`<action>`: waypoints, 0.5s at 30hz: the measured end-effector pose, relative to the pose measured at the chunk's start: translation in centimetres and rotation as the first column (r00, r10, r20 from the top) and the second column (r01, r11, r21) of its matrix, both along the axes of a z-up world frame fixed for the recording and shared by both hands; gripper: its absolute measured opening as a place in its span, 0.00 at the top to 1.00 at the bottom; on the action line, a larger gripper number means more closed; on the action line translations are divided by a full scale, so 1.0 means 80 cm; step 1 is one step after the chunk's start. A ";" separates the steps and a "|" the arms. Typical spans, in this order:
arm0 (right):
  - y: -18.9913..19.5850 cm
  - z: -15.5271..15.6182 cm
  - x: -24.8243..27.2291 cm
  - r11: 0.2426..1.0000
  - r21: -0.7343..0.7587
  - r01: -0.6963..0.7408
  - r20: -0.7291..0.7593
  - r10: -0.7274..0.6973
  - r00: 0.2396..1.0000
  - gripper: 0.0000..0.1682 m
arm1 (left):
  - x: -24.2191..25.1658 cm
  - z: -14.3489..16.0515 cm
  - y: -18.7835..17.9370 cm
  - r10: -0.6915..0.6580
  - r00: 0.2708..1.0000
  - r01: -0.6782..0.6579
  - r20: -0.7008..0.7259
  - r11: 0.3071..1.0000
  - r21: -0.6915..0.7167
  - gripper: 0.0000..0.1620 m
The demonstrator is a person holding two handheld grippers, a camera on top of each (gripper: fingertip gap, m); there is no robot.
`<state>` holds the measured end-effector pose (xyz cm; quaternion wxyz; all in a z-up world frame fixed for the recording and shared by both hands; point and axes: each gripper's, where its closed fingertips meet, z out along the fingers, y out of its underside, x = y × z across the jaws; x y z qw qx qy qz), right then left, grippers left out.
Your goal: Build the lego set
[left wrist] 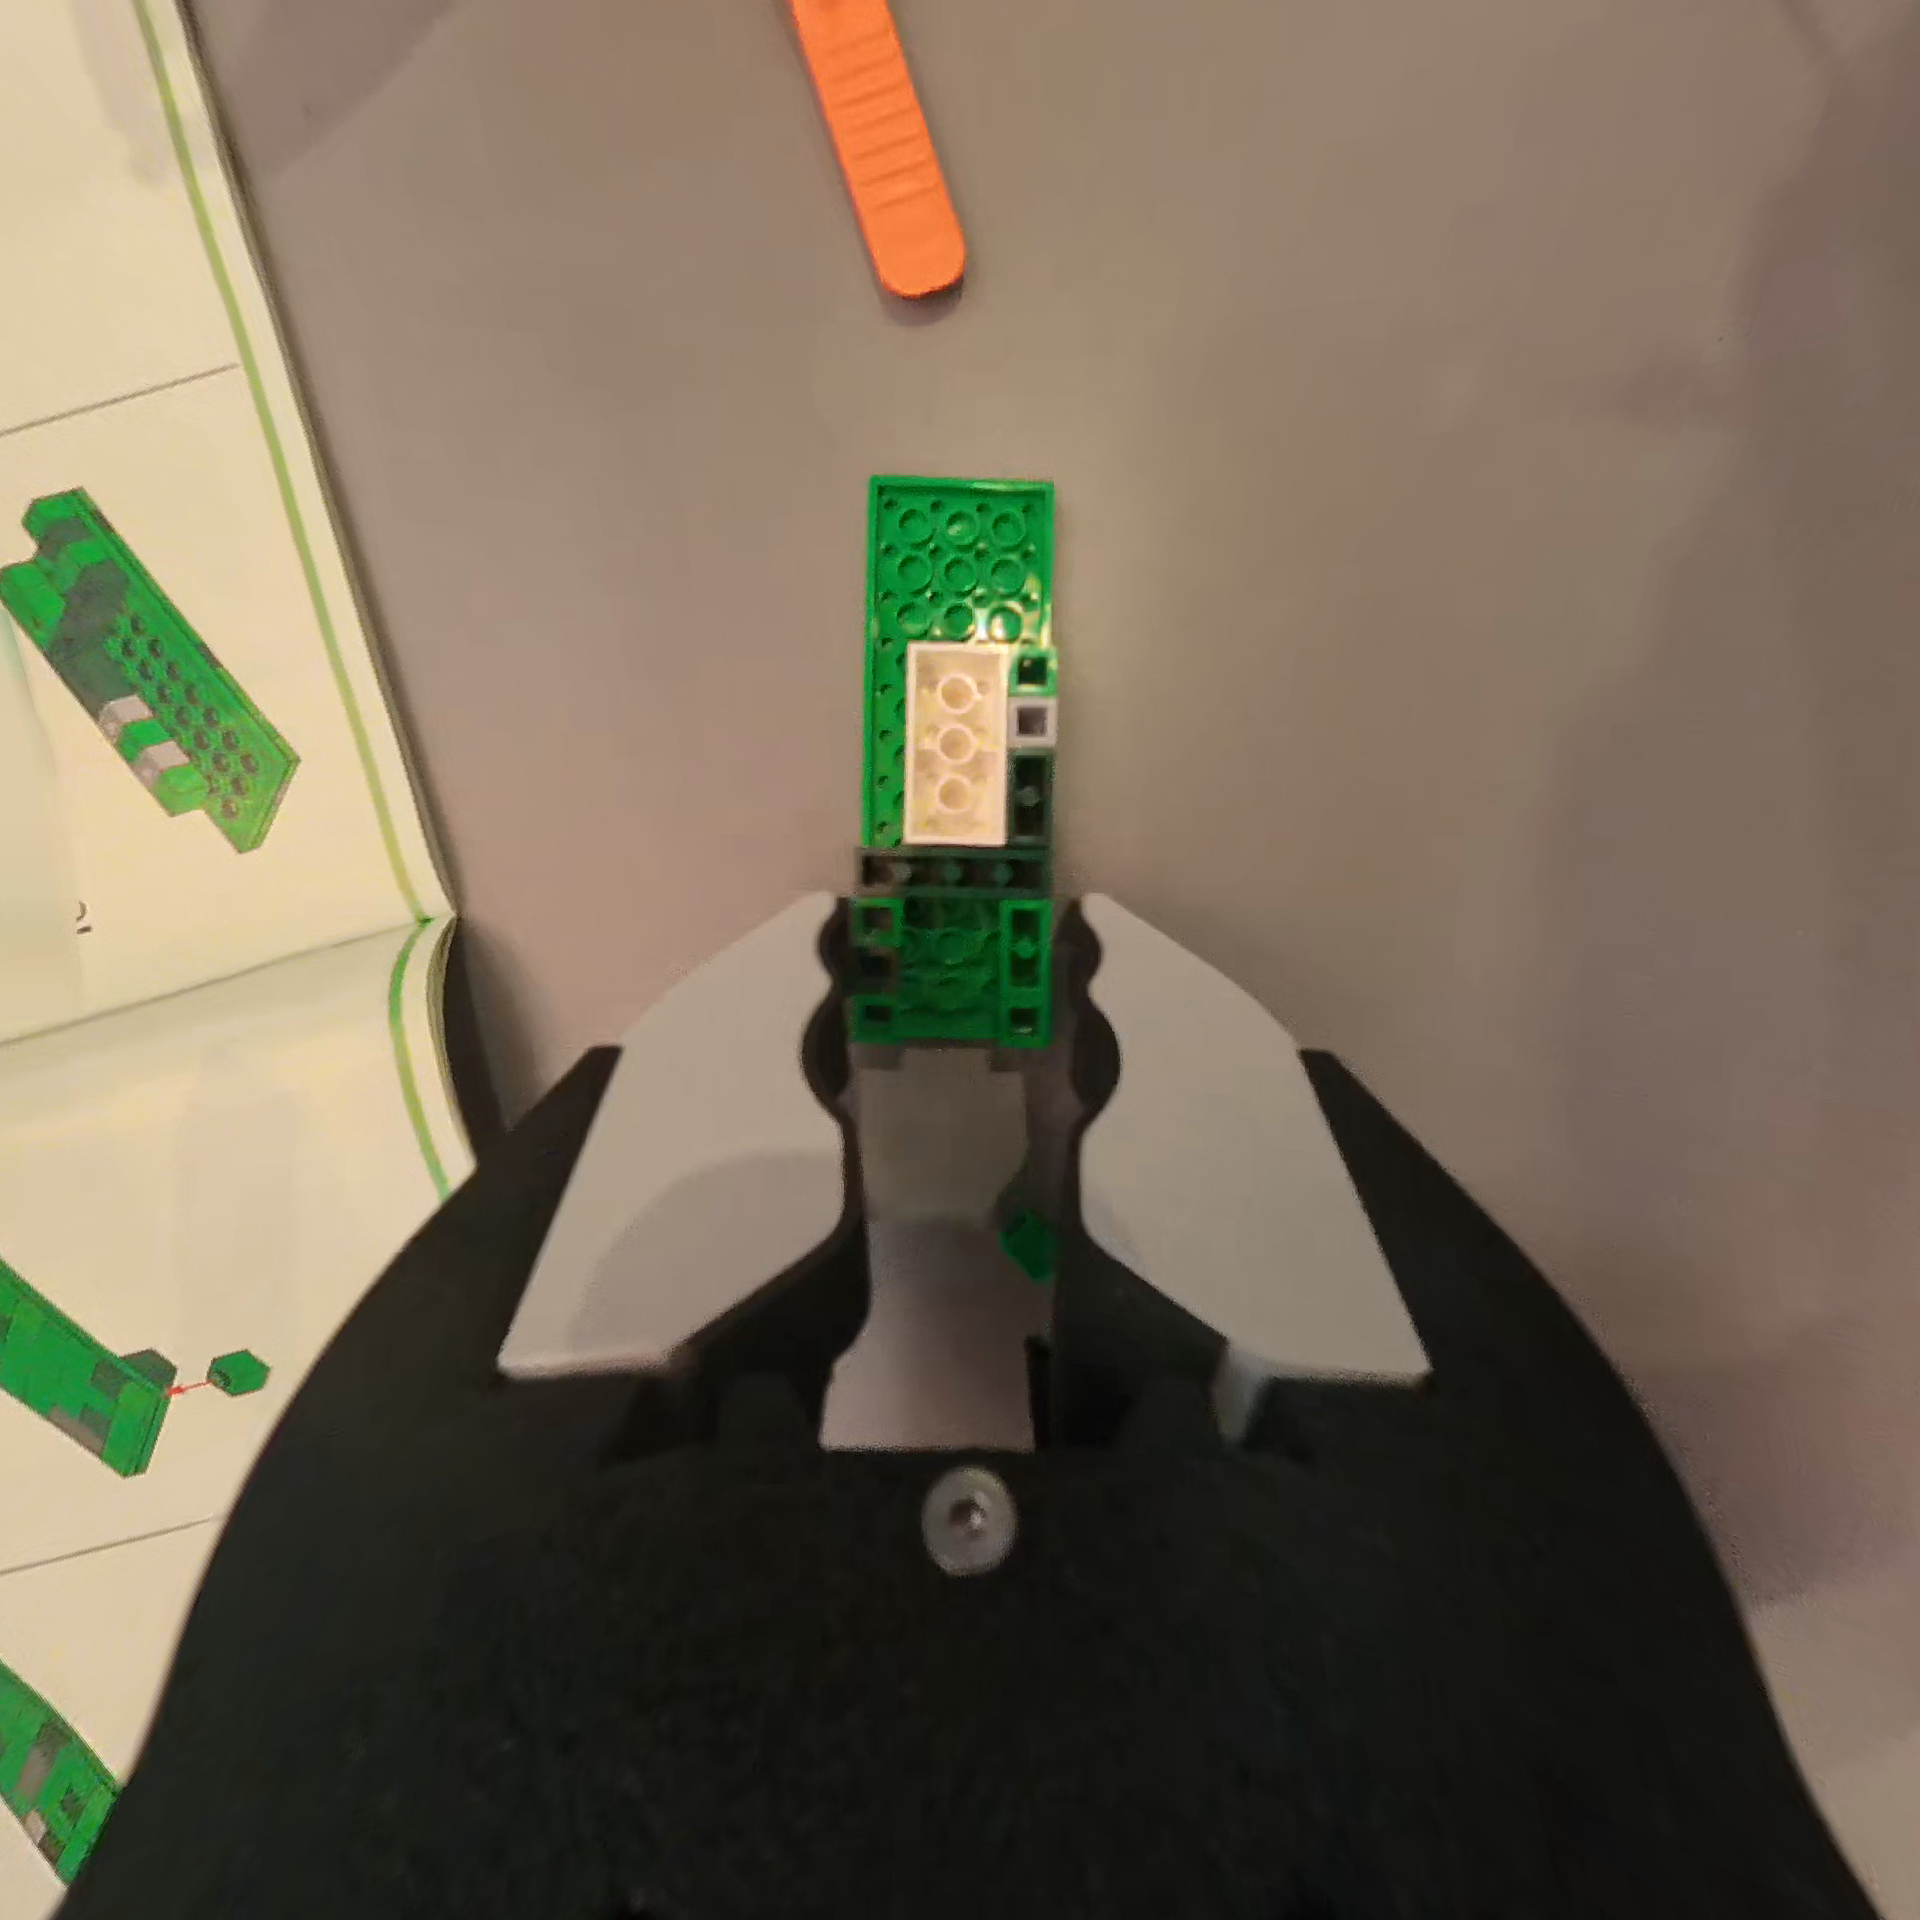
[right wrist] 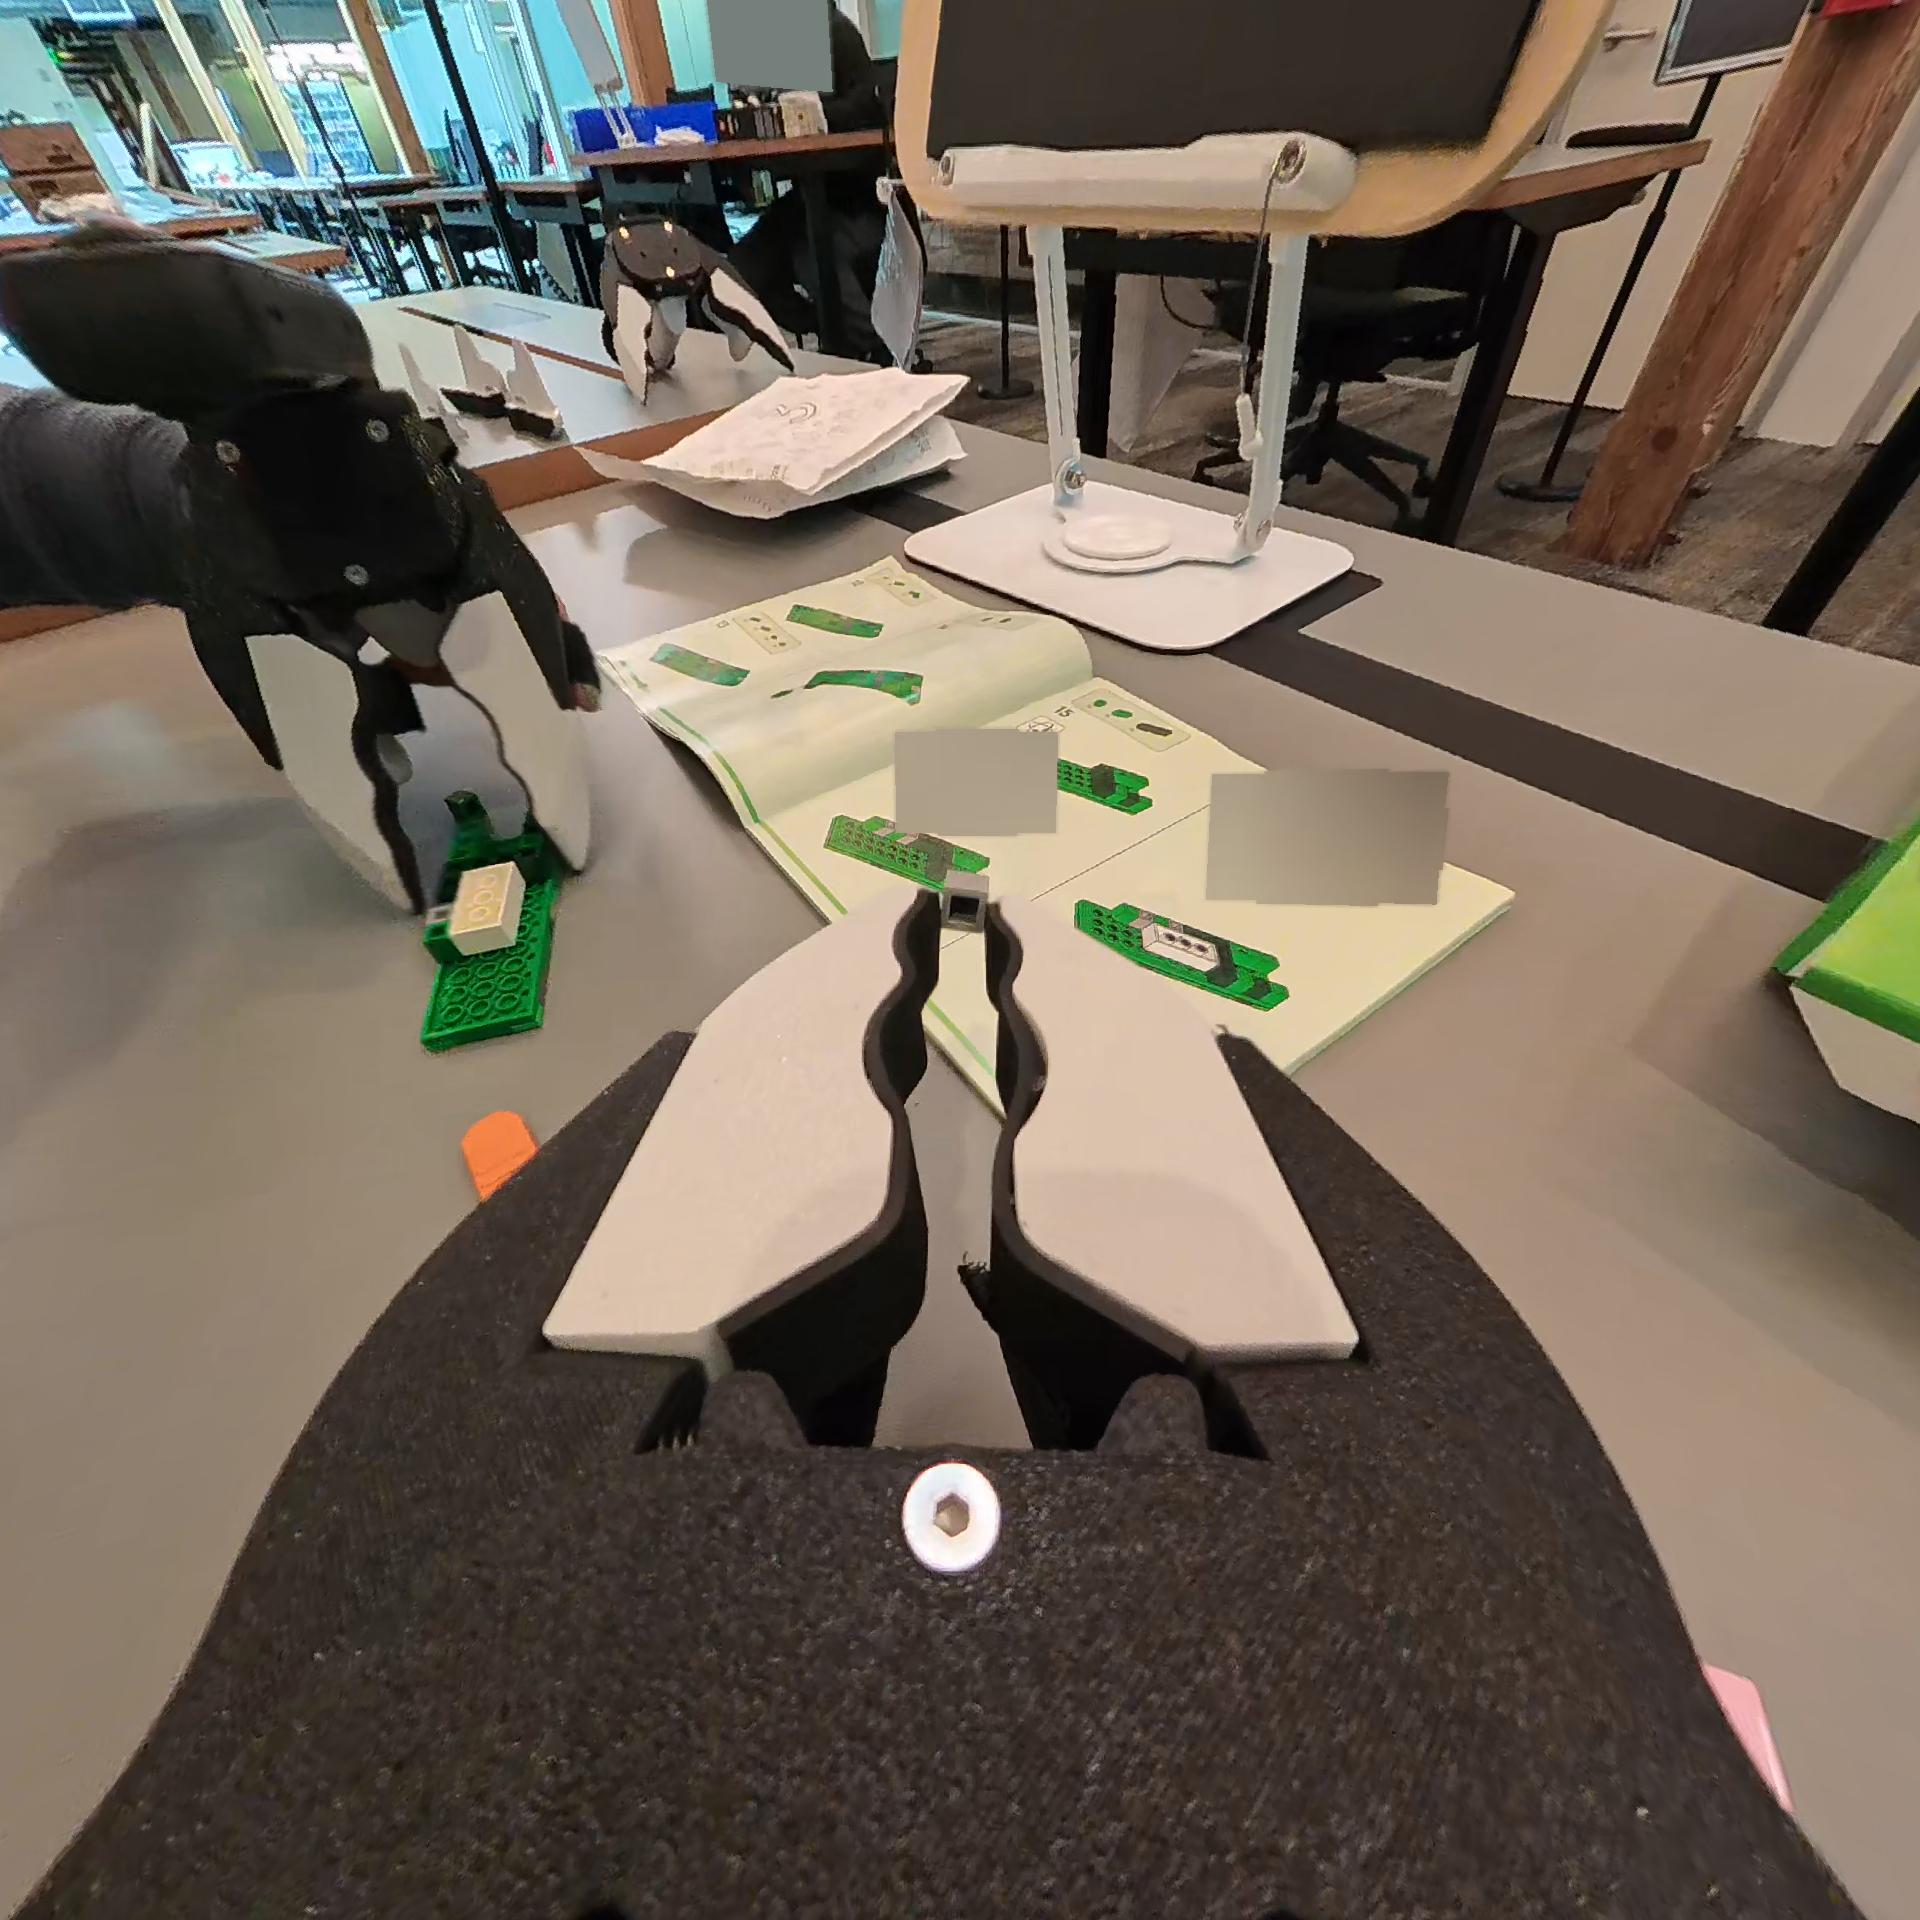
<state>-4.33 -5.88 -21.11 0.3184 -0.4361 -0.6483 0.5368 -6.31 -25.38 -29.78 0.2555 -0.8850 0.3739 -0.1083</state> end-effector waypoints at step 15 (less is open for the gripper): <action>-0.009 0.005 0.002 0.999 0.010 -0.037 -0.005 0.037 0.999 0.95 | 0.029 0.043 0.034 0.261 0.951 -0.295 0.165 0.925 0.239 0.79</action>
